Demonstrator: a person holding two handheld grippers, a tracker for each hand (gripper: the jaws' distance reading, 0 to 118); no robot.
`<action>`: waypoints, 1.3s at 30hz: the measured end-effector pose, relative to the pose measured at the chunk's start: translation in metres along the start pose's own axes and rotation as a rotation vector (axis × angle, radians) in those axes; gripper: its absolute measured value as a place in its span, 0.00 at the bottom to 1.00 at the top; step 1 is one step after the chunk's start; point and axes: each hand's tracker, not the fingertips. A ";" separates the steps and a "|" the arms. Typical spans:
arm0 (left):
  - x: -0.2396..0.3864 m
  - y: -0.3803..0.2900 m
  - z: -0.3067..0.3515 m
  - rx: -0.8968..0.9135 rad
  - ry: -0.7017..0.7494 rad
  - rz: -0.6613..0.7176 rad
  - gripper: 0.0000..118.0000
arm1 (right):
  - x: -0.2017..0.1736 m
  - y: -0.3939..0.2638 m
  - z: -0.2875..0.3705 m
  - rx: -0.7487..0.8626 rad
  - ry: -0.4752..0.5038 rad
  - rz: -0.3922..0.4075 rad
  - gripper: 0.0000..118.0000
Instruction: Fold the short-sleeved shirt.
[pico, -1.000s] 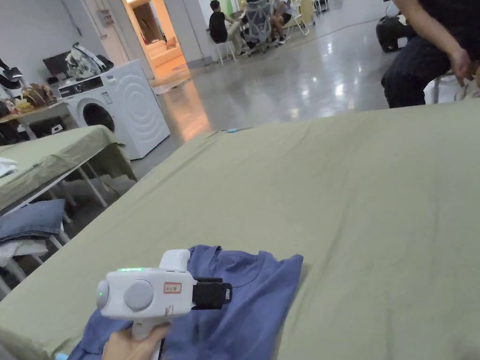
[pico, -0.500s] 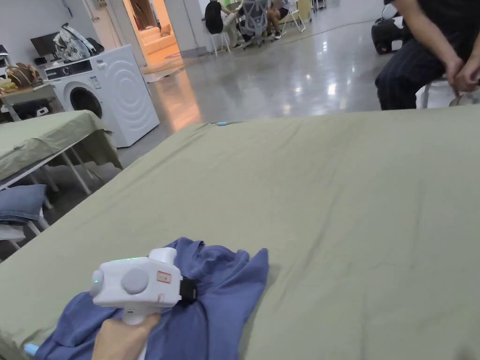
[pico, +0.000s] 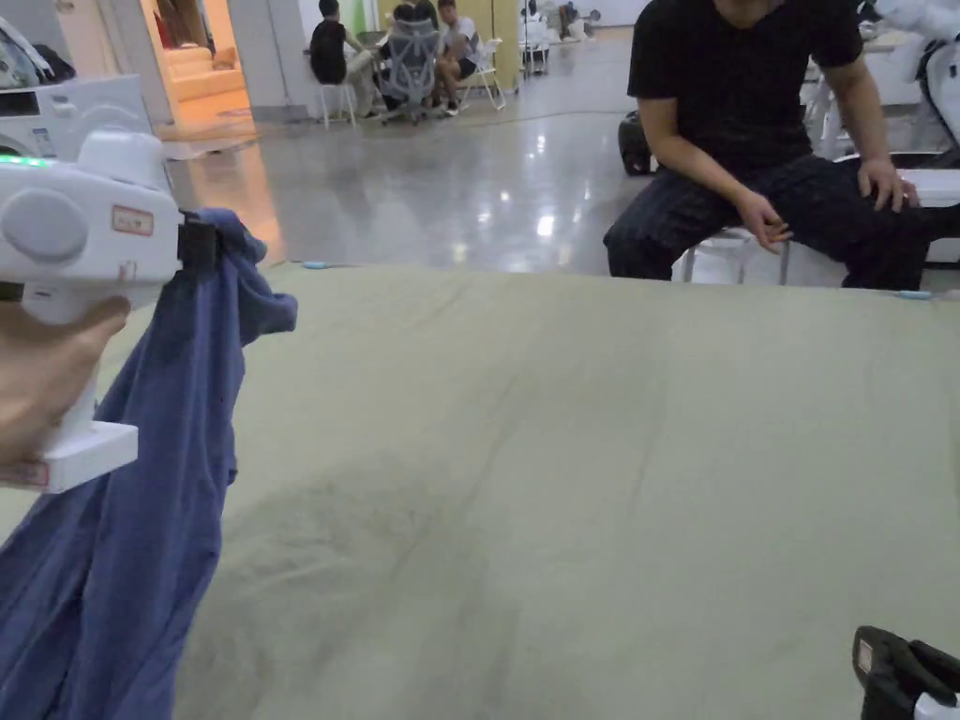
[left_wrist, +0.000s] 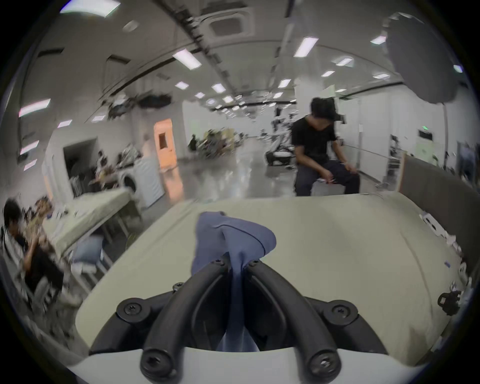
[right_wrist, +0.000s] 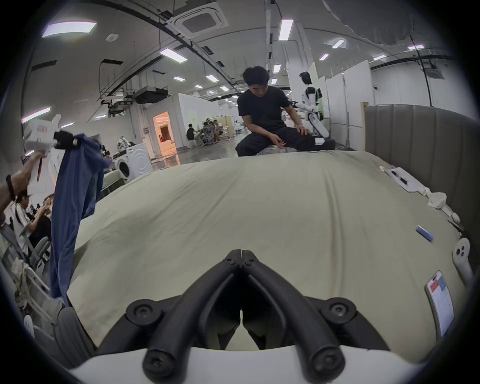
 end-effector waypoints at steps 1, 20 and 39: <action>0.023 0.009 -0.002 0.015 -0.010 -0.042 0.05 | 0.004 0.000 0.004 0.006 -0.009 -0.008 0.00; 0.521 -0.227 0.080 -0.306 -1.193 -0.257 0.05 | 0.103 -0.008 0.100 0.036 -0.254 -0.089 0.00; 0.221 -0.153 0.138 0.164 -0.521 -0.068 0.50 | 0.099 0.010 0.109 0.092 -0.193 -0.051 0.00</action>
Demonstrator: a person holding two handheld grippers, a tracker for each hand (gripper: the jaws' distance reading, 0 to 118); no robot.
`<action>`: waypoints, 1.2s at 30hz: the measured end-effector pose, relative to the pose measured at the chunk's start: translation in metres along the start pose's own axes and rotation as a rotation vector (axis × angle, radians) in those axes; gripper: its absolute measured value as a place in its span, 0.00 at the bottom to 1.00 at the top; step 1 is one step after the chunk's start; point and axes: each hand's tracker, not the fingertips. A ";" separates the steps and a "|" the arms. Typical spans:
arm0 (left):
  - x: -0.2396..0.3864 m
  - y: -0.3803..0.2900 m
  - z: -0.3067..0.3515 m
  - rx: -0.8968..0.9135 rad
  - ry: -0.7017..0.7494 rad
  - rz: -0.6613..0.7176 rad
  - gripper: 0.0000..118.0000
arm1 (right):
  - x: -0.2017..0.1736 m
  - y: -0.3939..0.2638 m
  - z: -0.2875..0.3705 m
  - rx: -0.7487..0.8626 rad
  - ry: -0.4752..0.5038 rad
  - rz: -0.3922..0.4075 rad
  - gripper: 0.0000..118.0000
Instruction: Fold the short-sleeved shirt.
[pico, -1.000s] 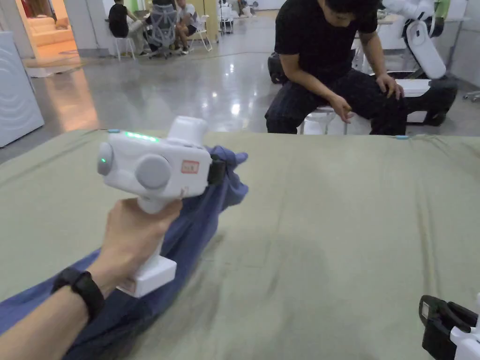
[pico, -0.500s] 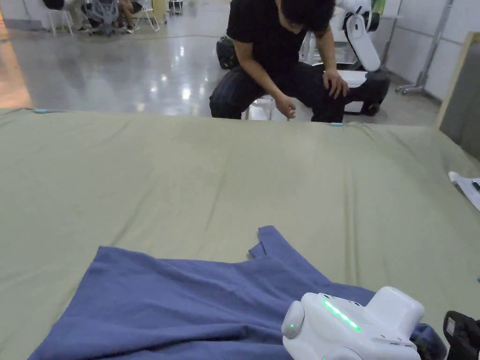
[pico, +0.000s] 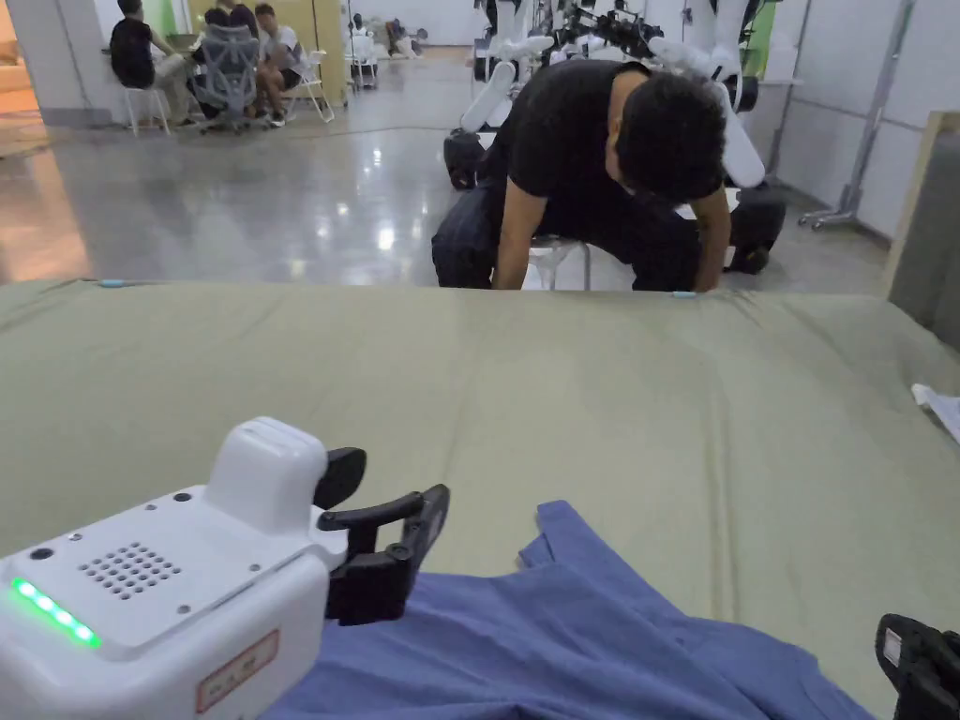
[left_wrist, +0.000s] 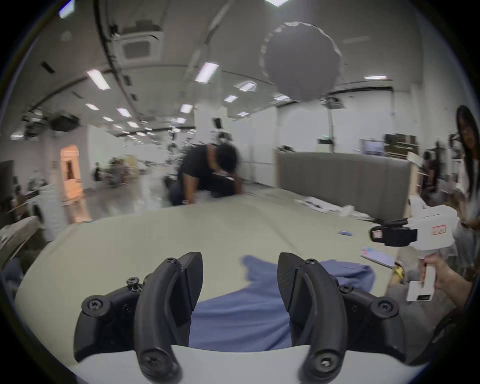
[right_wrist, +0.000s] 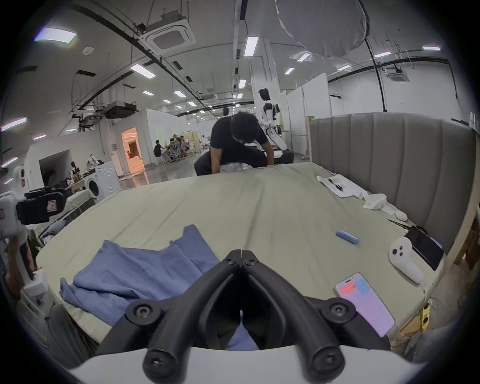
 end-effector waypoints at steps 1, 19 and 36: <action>-0.012 -0.004 0.014 0.011 0.039 0.022 0.48 | -0.005 0.001 -0.001 0.004 0.006 0.005 0.00; -0.046 -0.055 0.094 -0.023 0.256 0.112 0.02 | -0.050 0.000 0.006 0.004 0.081 0.101 0.00; -0.151 -0.080 -0.100 -0.511 0.145 0.410 0.55 | -0.048 -0.016 -0.025 -0.064 0.079 0.051 0.00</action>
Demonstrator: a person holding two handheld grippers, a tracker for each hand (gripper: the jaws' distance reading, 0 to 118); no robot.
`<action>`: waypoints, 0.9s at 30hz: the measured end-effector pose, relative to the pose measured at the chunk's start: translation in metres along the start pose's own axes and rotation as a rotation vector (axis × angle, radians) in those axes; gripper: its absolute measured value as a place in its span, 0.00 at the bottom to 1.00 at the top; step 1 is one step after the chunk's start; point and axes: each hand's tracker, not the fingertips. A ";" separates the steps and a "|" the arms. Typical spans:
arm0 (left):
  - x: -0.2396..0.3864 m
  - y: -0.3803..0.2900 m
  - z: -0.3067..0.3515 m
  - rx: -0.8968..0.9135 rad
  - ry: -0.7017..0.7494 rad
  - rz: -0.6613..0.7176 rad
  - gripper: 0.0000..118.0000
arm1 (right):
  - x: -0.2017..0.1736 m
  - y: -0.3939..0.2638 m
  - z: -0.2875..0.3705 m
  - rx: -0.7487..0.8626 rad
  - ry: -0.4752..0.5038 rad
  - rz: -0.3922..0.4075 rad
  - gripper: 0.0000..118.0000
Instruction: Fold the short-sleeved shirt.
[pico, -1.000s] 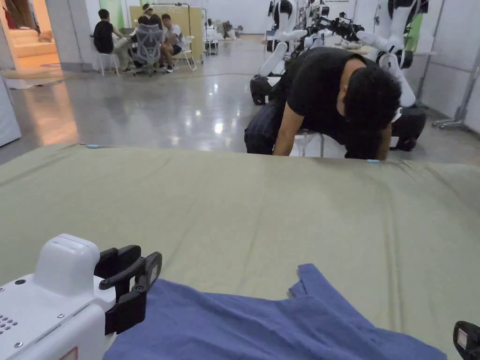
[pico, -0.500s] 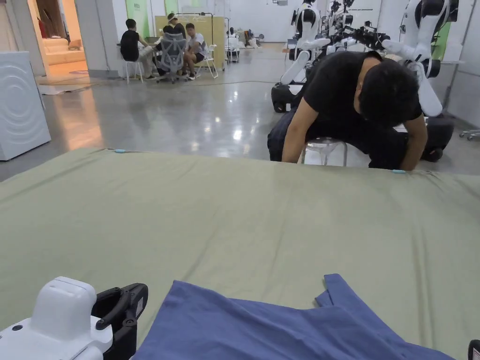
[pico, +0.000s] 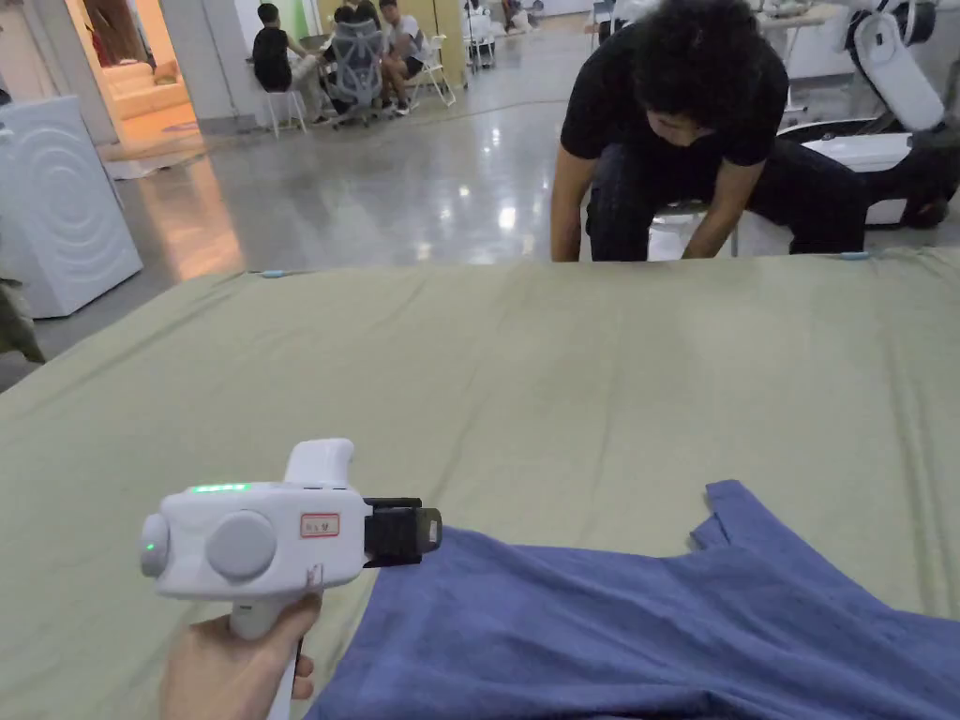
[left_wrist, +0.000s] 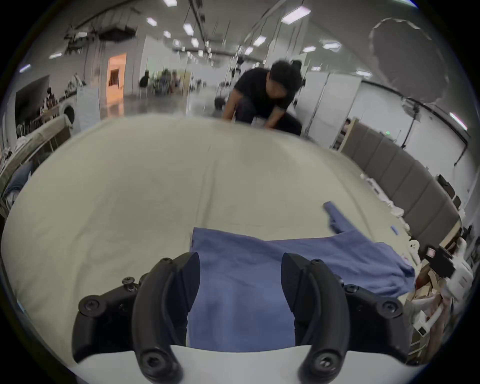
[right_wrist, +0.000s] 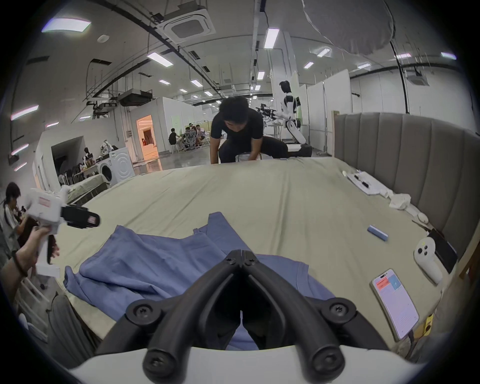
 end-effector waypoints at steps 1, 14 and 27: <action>-0.003 0.007 -0.020 -0.032 0.029 -0.005 0.55 | 0.002 -0.001 -0.001 -0.009 -0.006 -0.003 0.00; -0.006 0.018 -0.107 -0.240 0.169 -0.075 0.28 | 0.030 -0.016 -0.003 -0.099 -0.056 -0.038 0.00; 0.013 0.013 -0.101 -0.258 0.209 -0.117 0.13 | 0.073 -0.043 0.022 -0.244 -0.223 -0.263 0.81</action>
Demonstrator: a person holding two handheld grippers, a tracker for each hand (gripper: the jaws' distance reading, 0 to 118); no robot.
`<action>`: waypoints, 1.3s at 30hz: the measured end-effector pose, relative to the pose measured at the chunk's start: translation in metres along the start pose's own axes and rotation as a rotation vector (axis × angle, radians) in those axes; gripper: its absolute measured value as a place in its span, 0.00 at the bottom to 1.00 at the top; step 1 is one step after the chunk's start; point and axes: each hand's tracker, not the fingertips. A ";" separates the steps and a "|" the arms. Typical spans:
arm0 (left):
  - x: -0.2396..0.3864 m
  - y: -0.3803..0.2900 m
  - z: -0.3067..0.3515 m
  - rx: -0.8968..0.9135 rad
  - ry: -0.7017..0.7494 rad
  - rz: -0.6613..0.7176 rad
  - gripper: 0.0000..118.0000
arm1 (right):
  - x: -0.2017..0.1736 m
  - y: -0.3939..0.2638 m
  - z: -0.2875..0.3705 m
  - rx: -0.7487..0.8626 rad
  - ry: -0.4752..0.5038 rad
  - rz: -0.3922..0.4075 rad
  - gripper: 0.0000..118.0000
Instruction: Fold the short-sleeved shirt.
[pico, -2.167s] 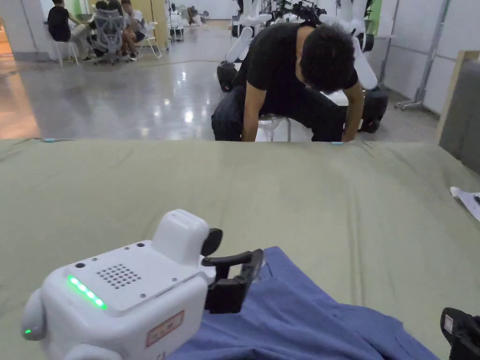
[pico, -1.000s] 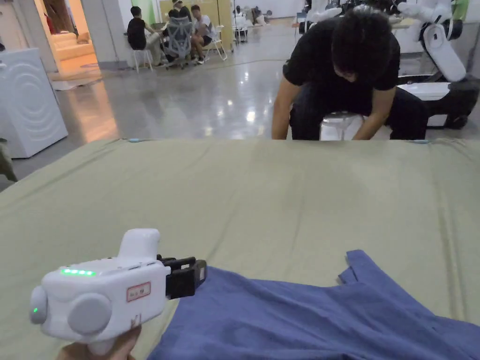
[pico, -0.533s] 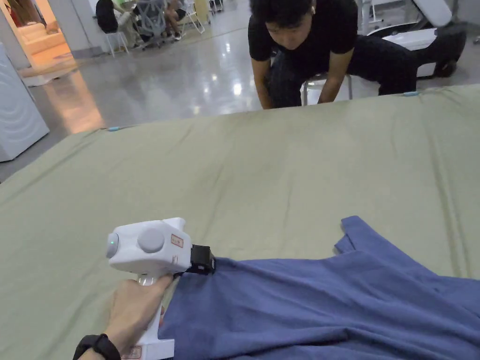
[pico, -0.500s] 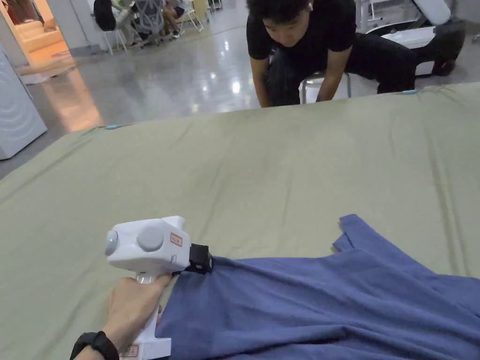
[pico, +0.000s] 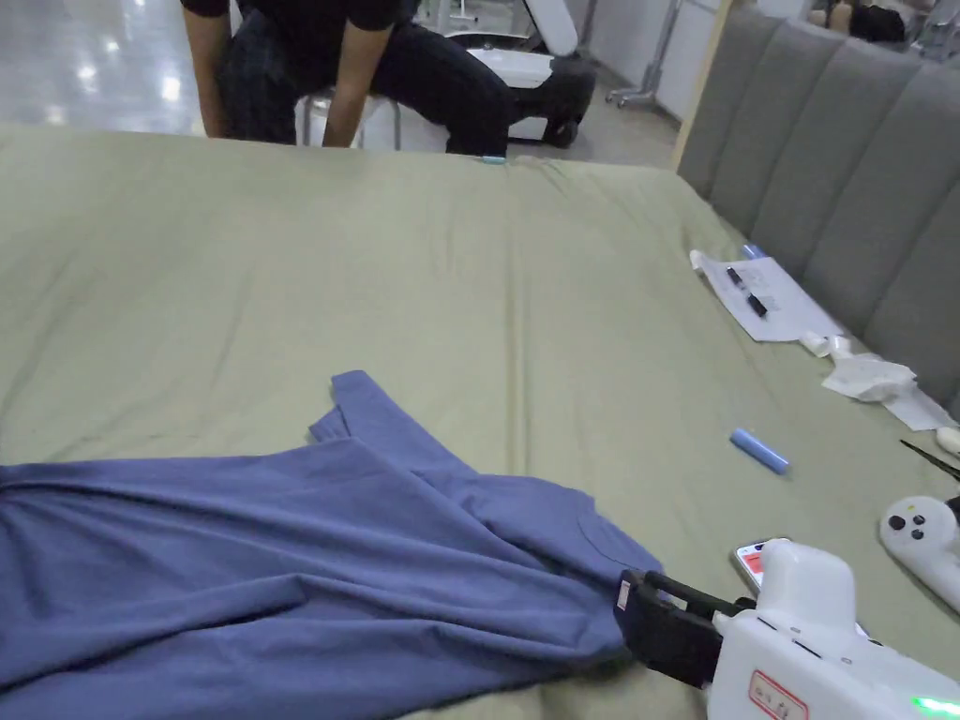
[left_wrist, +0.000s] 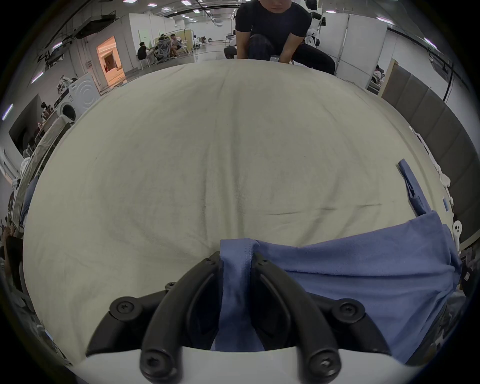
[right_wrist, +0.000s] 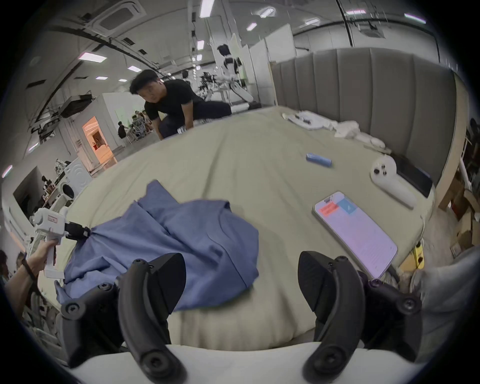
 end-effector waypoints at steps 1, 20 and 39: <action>-0.002 0.002 -0.002 0.001 0.003 -0.002 0.13 | 0.000 -0.003 -0.007 -0.044 -0.023 -0.010 0.81; -0.030 -0.031 0.180 0.607 -0.183 0.001 0.04 | -0.044 0.056 0.022 0.174 0.216 0.132 0.10; -0.072 0.104 0.349 0.966 0.019 0.029 0.04 | -0.152 0.330 0.034 0.453 0.248 0.249 0.10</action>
